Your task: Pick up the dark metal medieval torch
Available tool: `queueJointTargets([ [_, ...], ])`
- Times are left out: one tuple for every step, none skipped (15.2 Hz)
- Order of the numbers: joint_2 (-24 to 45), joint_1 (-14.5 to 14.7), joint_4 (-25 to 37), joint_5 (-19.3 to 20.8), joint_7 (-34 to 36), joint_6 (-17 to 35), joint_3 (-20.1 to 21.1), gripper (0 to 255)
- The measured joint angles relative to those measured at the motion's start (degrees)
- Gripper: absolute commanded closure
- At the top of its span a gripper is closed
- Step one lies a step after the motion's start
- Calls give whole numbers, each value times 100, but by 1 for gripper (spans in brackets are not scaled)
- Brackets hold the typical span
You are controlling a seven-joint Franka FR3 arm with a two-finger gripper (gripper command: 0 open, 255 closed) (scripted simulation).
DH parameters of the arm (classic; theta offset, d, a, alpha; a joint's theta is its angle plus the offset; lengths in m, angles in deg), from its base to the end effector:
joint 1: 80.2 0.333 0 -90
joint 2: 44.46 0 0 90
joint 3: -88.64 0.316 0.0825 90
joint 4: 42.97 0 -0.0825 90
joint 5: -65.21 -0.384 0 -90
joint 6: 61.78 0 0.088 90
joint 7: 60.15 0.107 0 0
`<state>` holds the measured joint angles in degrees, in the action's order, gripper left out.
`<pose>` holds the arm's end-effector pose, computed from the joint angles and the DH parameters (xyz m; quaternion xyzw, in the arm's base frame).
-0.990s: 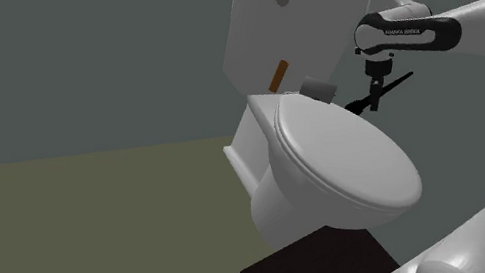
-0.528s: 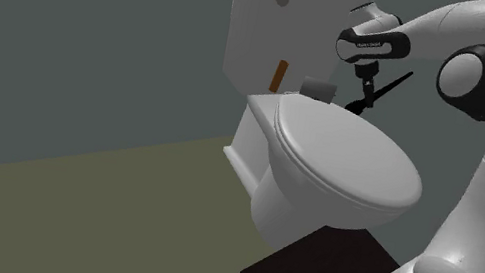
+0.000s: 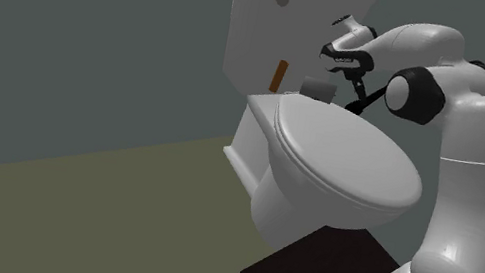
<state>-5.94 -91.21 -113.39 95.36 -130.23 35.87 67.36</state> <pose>0.6203 -0.3652 0.4058 0.8487 0.3763 -0.3286 0.1737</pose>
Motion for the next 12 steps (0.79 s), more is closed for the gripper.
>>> queueJointTargets([
  [86, -21, 50, 4, -11, 35, 4, 0],
  [125, -19, 45, 8, 9, 68, 10, 0],
  [168, -21, 49, 7, 29, 96, 16, 0],
  [200, -32, 15, 9, 60, 160, 19, 0],
  [183, -13, -77, 20, 111, 217, 23, 0],
  [208, -26, -100, 20, 127, 263, 25, 0],
  [223, -28, -132, 22, 159, 314, 29, 0],
  [240, -29, -131, 19, 168, 327, 33, 255],
  [242, -27, -150, 17, 178, 319, 36, 255],
  [241, -26, -155, 18, 182, 328, 35, 255],
  [239, -26, -159, 19, 185, 334, 35, 255],
  [237, -26, -164, 20, 186, 340, 35, 255],
])
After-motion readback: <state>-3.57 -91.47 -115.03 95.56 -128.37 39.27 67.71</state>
